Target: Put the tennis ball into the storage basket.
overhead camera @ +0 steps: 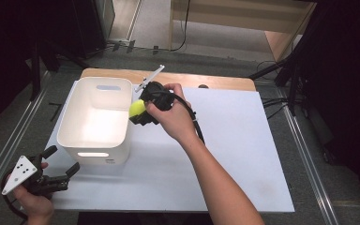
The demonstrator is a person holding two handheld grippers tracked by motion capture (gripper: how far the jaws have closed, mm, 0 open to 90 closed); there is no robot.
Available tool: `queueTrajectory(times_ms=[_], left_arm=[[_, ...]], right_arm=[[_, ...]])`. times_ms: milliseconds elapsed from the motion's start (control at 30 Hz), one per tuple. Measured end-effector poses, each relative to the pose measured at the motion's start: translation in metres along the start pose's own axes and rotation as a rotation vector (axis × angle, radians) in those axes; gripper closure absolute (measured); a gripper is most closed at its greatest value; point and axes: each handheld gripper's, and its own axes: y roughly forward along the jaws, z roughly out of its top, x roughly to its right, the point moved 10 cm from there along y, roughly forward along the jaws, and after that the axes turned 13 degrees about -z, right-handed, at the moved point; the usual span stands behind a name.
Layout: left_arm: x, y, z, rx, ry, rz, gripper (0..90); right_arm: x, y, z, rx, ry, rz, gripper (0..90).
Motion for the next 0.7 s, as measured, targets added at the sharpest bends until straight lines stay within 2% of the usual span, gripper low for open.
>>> queueTrajectory(times_ms=[667,700], left_arm=[[0.0,0.001,0.0,0.001,-0.002,-0.001,0.0],[0.0,0.001,0.0,0.0,-0.001,0.0,0.0]], right_arm=[[-0.022,0.007,0.024,0.014,-0.037,0.028,23.5],[-0.022,0.008,0.026,0.021,-0.049,0.031,23.5]])
